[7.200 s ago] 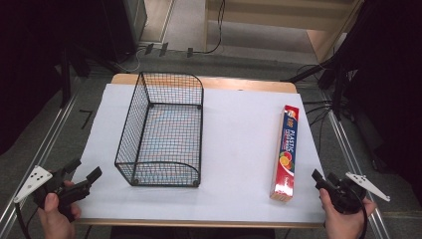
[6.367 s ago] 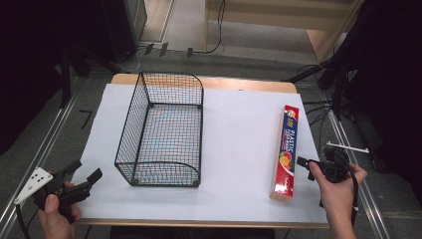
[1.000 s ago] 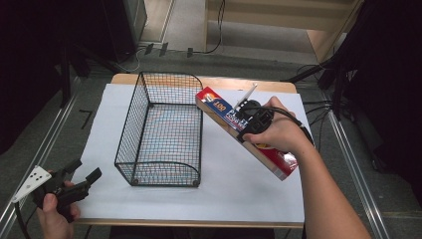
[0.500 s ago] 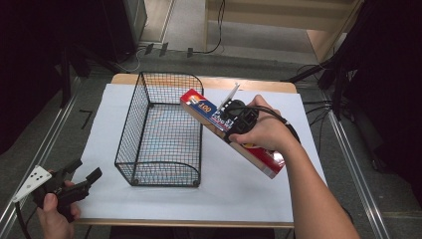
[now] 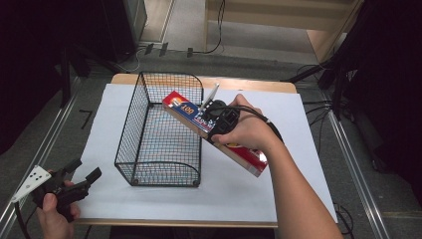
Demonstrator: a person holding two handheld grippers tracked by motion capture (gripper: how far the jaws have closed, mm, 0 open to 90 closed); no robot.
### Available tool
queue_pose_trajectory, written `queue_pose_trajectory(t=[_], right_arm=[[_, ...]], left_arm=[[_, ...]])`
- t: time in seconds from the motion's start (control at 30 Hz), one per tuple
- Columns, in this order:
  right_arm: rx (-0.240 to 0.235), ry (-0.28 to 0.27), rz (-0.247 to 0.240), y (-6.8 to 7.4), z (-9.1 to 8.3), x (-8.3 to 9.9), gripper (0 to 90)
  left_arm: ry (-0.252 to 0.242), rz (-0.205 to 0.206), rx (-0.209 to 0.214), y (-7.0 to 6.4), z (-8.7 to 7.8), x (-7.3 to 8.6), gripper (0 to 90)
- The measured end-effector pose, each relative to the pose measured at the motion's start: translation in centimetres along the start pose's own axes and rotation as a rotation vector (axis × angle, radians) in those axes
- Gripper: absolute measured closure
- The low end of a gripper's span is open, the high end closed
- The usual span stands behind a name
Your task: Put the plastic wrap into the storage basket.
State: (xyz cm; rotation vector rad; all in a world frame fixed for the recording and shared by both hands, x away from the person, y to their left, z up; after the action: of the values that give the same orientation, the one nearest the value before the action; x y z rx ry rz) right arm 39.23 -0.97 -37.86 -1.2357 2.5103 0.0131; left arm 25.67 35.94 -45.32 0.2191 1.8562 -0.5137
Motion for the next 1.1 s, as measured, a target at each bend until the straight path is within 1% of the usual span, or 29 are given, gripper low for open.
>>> queue_pose_trajectory(t=[0.3, 0.5, 0.77, 0.87, 0.97, 1.03, 1.07, 1.1], right_arm=[[-0.014, 0.003, -0.023, 1.3, 0.7, -1.2, 41.7], [-0.024, 0.008, -0.038, 2.3, 0.9, -1.9, 41.6], [-0.034, 0.001, -0.065, 3.7, 1.1, -3.1, 41.5], [-0.037, 0.002, -0.071, 3.9, 1.1, -3.3, 41.5], [-0.040, 0.006, -0.070, 4.0, 1.1, -3.4, 41.3], [-0.053, 0.009, -0.055, 3.9, 1.2, -3.4, 40.5], [-0.054, 0.006, -0.046, 4.0, 1.1, -3.3, 37.3], [-0.056, -0.022, -0.032, 3.8, 0.8, -3.5, 32.6]], left_arm=[[-0.001, -0.001, 0.001, 0.1, 0.0, 0.0, 13.9], [0.001, 0.001, 0.004, 0.0, 0.1, 0.0, 13.9], [0.000, 0.001, 0.005, 0.0, 0.1, 0.0, 13.9], [0.000, 0.002, 0.006, 0.0, 0.1, 0.0, 13.9], [0.000, 0.003, 0.007, 0.0, 0.1, 0.0, 13.9], [0.000, 0.000, 0.005, 0.0, 0.1, 0.0, 13.9], [0.001, 0.000, 0.004, 0.0, 0.1, 0.0, 13.9], [0.001, -0.001, 0.004, 0.0, 0.1, 0.0, 13.9]])
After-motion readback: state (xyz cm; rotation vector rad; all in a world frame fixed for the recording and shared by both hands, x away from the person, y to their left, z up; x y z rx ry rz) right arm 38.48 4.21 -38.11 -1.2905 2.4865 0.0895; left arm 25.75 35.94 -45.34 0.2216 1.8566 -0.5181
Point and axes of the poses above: each handheld gripper's, and its own axes: z roughly forward along the jaws, x roughly out of its underside, y roughly to its left, the point moved 7 cm from there along z, roughly forward along the jaws, and after that the axes turned 2 degrees about x, right-handed, at the moved point
